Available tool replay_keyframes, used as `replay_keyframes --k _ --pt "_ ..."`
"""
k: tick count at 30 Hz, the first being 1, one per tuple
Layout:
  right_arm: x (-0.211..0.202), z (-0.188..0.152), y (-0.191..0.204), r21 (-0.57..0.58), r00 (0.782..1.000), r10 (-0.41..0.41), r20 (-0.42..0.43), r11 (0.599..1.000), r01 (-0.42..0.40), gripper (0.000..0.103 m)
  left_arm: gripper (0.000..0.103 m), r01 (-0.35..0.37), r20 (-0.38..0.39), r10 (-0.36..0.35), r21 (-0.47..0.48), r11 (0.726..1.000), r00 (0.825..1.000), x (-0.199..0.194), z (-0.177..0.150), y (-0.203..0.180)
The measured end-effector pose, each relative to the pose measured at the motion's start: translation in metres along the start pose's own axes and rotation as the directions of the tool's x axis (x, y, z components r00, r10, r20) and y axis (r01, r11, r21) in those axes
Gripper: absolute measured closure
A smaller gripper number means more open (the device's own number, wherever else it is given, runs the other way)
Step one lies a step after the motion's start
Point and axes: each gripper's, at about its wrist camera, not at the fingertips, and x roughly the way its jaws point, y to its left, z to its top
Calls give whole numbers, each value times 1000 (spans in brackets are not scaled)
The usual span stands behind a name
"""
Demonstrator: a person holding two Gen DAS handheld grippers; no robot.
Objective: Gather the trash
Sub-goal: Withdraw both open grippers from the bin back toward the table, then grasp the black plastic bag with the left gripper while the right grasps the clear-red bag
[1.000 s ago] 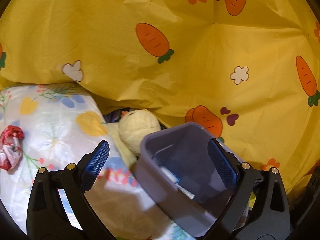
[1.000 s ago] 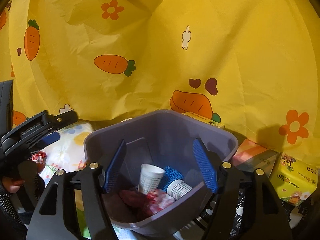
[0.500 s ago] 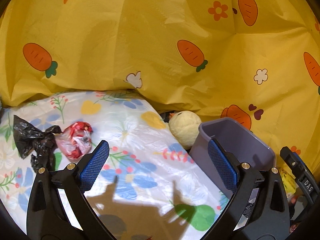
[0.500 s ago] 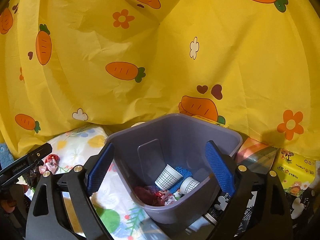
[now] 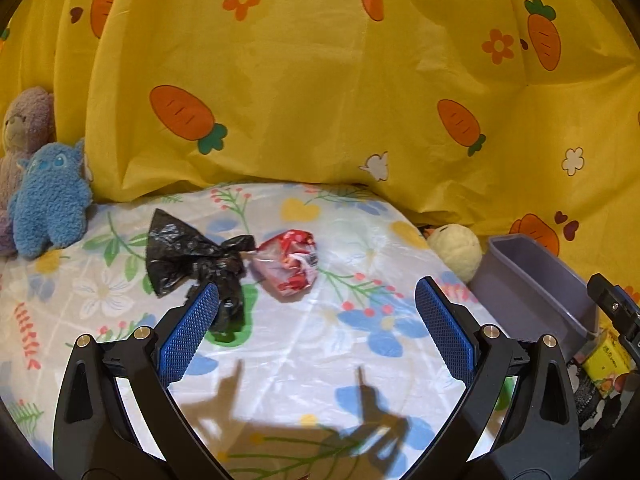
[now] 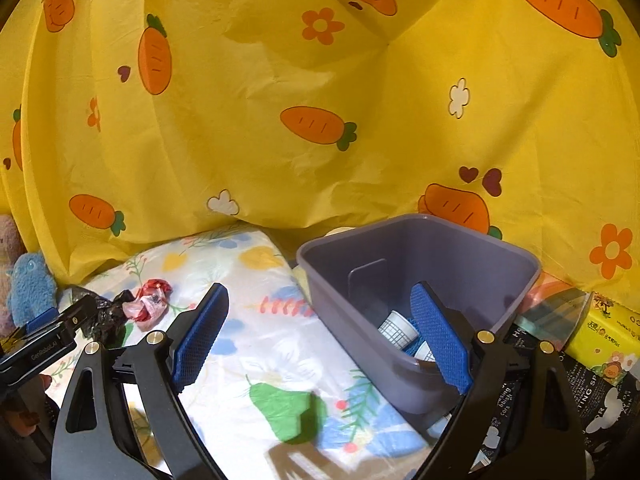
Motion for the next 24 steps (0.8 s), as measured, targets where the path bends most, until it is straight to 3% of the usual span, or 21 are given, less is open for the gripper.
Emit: replay_keyframes --k 6,13,20,24 --pt "17 -7 42 -53 996 79 -52 995 -82 14 6 -143 -9 142 -71 987 990 -5 -3 54" --pt "32 -9 93 -123 983 151 -103 979 -163 14 6 -257 -30 256 -158 953 966 -11 3 105" --pt "45 -4 138 -191 975 183 -128 960 -205 14 6 -322 -59 316 -164 933 947 -6 16 126" --pt "62 -4 157 -197 971 182 -154 957 -211 14 6 -328 -63 322 -170 929 945 2 20 135"
